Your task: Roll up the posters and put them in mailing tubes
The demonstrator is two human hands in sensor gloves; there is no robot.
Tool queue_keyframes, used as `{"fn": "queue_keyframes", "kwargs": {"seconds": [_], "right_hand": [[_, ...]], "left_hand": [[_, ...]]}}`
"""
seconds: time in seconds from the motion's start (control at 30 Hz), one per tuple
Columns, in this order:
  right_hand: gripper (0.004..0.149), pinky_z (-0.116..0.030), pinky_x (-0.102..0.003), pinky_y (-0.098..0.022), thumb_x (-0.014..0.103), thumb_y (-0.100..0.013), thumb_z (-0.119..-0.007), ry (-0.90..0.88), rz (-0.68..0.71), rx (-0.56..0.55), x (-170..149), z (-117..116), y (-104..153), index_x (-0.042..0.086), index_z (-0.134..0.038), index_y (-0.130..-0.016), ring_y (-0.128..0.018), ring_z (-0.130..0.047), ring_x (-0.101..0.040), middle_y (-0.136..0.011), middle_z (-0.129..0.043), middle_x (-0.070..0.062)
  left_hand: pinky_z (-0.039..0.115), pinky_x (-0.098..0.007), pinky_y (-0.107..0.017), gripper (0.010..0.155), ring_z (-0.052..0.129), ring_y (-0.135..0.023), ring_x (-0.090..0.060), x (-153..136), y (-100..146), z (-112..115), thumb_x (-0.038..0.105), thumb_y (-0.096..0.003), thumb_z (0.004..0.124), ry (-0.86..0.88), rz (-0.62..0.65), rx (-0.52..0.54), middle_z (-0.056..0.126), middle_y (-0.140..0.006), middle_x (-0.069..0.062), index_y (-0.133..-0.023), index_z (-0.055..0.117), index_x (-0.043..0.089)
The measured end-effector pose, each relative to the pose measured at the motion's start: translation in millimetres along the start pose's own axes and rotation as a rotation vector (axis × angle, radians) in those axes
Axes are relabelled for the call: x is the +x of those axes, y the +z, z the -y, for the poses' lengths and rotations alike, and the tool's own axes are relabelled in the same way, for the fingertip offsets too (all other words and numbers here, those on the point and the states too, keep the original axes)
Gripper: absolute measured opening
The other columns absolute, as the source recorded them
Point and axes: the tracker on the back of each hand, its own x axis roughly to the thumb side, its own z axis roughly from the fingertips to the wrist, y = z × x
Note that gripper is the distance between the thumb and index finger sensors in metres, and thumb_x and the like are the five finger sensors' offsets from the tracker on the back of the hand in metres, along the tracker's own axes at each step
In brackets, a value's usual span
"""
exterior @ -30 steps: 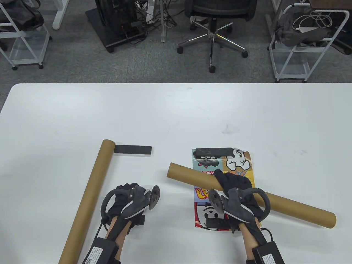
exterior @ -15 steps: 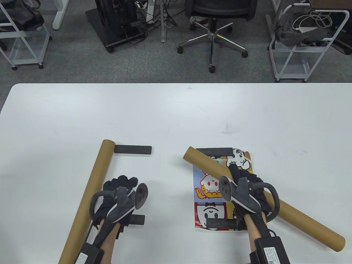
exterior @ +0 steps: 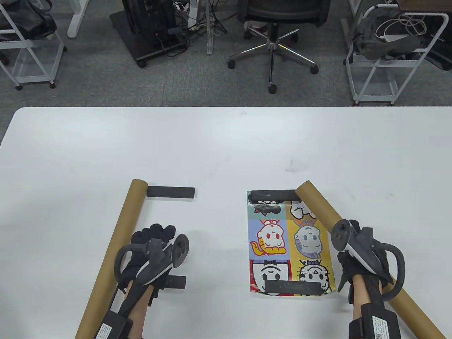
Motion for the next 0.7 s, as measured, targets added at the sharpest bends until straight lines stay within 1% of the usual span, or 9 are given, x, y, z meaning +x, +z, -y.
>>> {"fn": "queue_keyframes", "kwargs": {"seconds": [0.27, 0.7], "right_hand": [[0.089, -0.073, -0.059, -0.066, 0.035, -0.043, -0.086, -0.056, -0.05, 0.054, -23.9, -18.5, -11.3, 0.01, -0.032, -0.11, -0.09, -0.08, -0.042, -0.106, -0.066, -0.016], [0.089, -0.069, -0.062, -0.067, 0.034, -0.043, -0.084, -0.032, -0.098, 0.06, -34.6, -34.1, -24.1, 0.007, -0.032, -0.11, -0.091, -0.076, -0.046, -0.107, -0.063, -0.019]], "left_hand": [[0.072, -0.056, -0.075, 0.06, 0.092, -0.081, -0.026, 1.2, 0.1, 0.2, 0.049, -0.0467, 0.075, -0.002, 0.007, -0.006, 0.084, -0.096, -0.002, -0.103, 0.075, 0.027], [0.072, -0.056, -0.075, 0.061, 0.092, -0.082, -0.026, 4.6, -1.0, 0.6, 0.049, -0.0468, 0.075, -0.004, 0.025, -0.006, 0.084, -0.097, -0.003, -0.103, 0.074, 0.027]]}}
